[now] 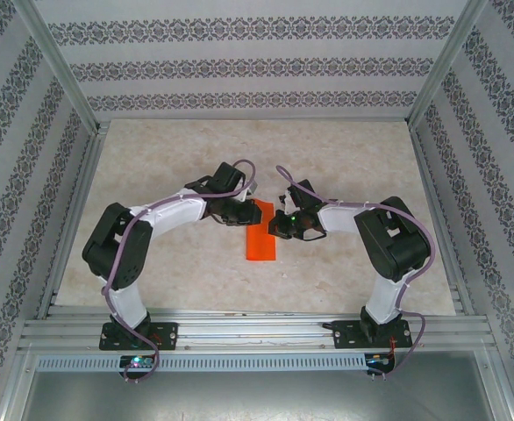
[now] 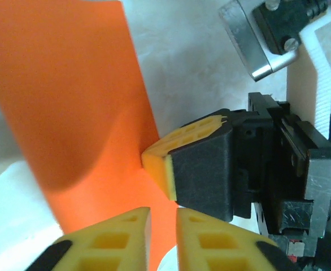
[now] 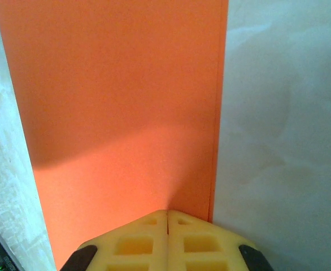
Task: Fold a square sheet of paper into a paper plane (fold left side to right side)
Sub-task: First fold the square sheet of paper in half at the center of the table.
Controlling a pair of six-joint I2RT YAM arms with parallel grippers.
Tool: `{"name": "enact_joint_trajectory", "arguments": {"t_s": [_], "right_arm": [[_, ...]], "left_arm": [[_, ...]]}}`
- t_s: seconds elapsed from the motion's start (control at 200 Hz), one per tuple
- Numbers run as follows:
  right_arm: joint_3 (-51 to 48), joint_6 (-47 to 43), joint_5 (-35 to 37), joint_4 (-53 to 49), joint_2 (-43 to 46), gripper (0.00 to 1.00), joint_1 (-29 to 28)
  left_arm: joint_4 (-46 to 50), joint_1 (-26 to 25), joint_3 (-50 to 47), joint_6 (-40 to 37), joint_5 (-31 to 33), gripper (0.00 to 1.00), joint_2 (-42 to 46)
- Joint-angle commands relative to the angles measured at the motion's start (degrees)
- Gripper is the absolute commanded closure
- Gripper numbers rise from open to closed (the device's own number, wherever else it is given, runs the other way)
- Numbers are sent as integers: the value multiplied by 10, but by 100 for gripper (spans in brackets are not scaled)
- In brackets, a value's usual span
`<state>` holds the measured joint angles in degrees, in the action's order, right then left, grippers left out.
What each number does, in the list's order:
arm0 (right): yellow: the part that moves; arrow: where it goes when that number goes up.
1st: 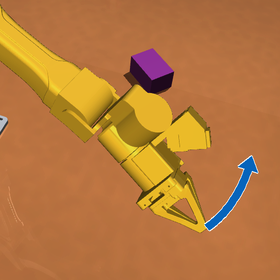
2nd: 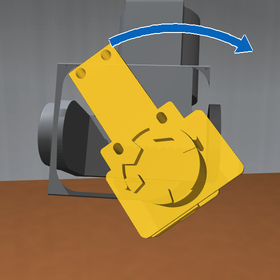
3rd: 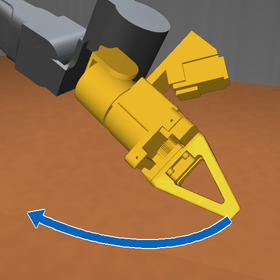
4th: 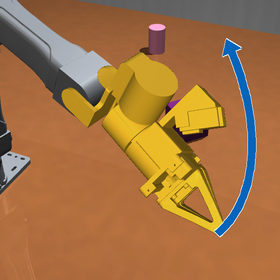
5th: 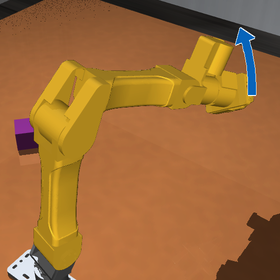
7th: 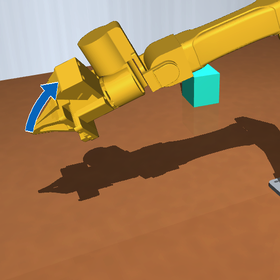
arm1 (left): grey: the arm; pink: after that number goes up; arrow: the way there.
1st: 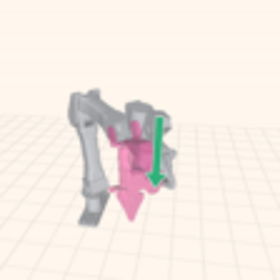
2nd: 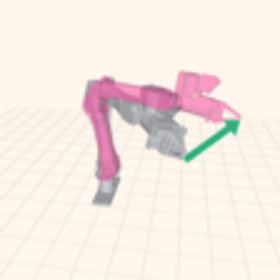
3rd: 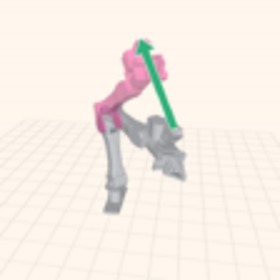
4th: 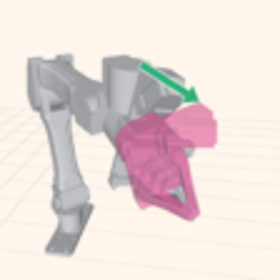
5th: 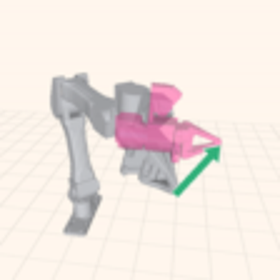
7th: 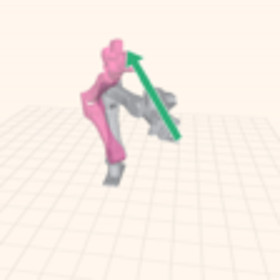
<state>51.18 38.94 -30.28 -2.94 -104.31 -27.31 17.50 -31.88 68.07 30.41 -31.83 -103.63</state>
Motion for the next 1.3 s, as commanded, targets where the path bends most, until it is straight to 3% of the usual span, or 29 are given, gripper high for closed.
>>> {"name": "enact_joint_trajectory", "arguments": {"t_s": [0.0,0.38,0.879,1.064,1.294], "right_arm": [[0,-11,35,-40,-27,100,-8],[1,-24,50,-63,-26,100,-8],[11,-39,66,-97,-26,100,-7],[15,-38,61,-97,-25,100,-7],[17,-37,59,-96,-23,100,-8]], "left_arm": [[-39,0,-8,0,-33,86,-30],[-67,33,-54,9,-39,91,-65],[-67,97,-127,2,-41,98,-35],[-53,98,-127,-14,-38,99,15],[-88,79,-116,8,-90,100,27]]}}
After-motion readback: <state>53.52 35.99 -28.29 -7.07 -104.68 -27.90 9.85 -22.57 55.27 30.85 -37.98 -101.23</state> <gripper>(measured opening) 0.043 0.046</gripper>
